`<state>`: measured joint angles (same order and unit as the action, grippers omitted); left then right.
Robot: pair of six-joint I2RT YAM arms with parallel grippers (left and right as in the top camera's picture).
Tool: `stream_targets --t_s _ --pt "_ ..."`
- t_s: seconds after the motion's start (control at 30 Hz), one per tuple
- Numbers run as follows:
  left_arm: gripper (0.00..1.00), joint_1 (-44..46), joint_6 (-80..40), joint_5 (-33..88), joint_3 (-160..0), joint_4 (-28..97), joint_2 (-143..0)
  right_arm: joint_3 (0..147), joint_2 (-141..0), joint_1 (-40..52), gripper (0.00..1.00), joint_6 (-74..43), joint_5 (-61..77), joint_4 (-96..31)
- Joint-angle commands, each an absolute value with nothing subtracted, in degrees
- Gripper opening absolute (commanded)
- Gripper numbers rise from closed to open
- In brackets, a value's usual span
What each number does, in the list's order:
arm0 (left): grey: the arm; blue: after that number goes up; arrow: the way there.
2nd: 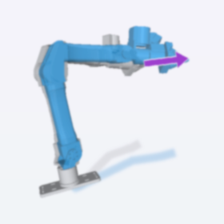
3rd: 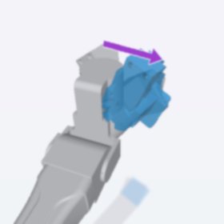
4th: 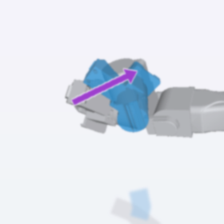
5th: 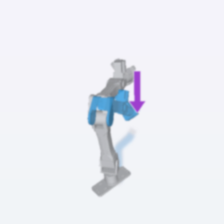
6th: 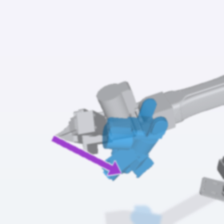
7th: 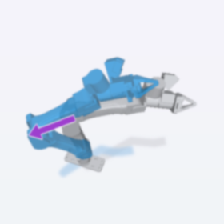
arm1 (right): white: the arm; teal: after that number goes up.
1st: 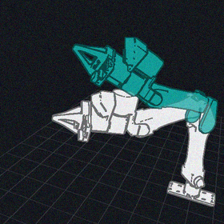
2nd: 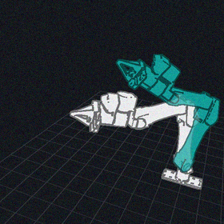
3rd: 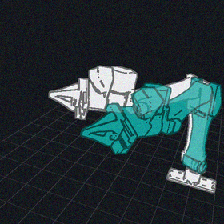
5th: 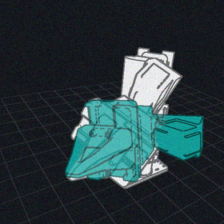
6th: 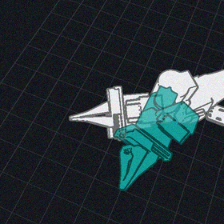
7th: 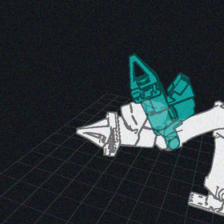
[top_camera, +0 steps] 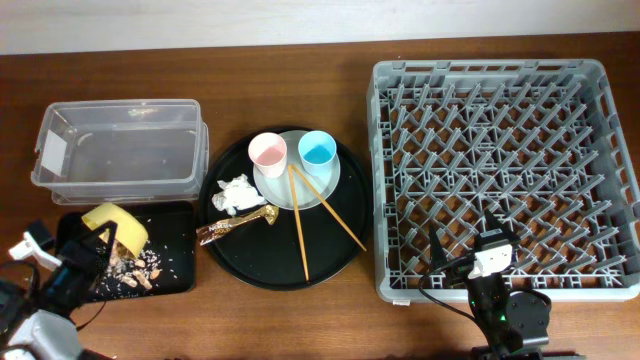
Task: Sort waste into correct bins and load items into the dishwasher rack
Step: 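Carry the yellow bowl left over the black tray and tip it, then shake the inverted yellow bowl to empty shells onto the black tray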
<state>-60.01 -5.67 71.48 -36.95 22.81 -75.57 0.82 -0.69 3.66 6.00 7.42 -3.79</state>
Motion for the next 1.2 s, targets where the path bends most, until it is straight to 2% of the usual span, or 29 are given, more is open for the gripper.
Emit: stream_targets --t_s 0.0,0.3,0.6,0.8,0.93,1.03,1.17 --pt "0.02 -62.0 -6.2 78.6 -36.7 21.1 -79.8 0.3 -0.3 3.2 0.98 5.5 7.3 -3.8" --pt "0.04 -65.2 -14.5 90.2 -36.7 11.4 -88.0 0.3 -0.3 3.2 0.99 5.5 7.3 -3.8" --pt "0.09 -65.0 -21.7 90.2 -36.8 11.2 -87.9 0.3 -0.3 3.2 0.98 5.5 7.3 -3.8" --pt "0.09 -65.0 -21.6 90.2 -36.8 8.5 -87.9 0.3 -0.3 3.2 0.98 5.5 7.3 -3.8" --pt "0.0 -65.0 -21.6 90.2 -36.8 9.9 -87.9 0.3 -0.3 3.2 0.98 5.5 7.3 -3.8" --pt "0.0 -65.0 -21.6 90.2 -36.8 11.0 -87.5 0.3 -0.3 3.2 0.98 5.5 7.3 -3.8" --pt "0.1 -62.7 -21.0 88.5 -36.8 11.0 -82.1 0.3 -0.3 3.2 0.98 5.5 7.3 -3.8"
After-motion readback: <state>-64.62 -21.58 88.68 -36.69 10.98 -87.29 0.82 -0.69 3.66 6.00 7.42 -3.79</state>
